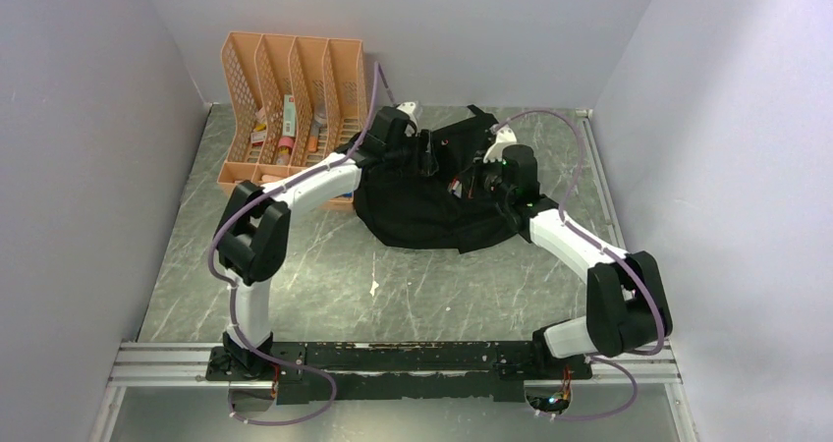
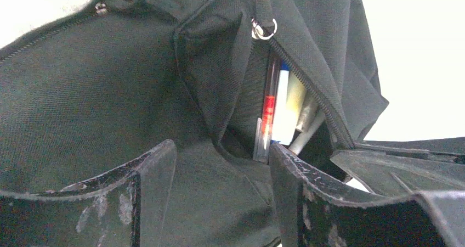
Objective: Pack the student bag
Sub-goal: Zip the student bag at the center of the board.
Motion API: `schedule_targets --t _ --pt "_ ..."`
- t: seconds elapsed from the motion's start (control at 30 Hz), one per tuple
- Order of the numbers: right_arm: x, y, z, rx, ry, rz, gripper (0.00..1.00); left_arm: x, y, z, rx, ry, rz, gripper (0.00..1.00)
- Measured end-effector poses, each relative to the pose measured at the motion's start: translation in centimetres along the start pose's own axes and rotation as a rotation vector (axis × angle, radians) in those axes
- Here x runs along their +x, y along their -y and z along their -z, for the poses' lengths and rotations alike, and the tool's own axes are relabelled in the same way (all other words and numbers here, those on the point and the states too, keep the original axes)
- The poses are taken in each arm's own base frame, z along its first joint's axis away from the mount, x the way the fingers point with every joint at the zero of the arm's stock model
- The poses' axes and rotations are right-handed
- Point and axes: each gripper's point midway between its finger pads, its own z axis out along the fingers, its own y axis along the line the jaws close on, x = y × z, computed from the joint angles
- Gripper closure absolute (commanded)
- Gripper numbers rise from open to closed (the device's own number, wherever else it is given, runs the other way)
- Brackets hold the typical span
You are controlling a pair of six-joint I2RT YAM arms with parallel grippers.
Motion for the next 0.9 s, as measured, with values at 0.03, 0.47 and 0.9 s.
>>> schedule_targets --t 0.03,0.47,0.9 --pt "0.0 0.1 -0.2 0.001 -0.004 0.004 1.00 0.2 -0.1 -0.3 -0.003 -0.006 0.000 0.34" --pt "2.0 -0.6 -2.5 -0.017 -0.083 0.077 1.00 0.6 -0.3 -2.2 -0.005 -0.026 -0.002 0.66" --pt "2.5 -0.4 -2.5 -0.004 -0.097 0.114 1.00 -0.6 1.1 -3.8 0.051 -0.030 -0.019 0.95"
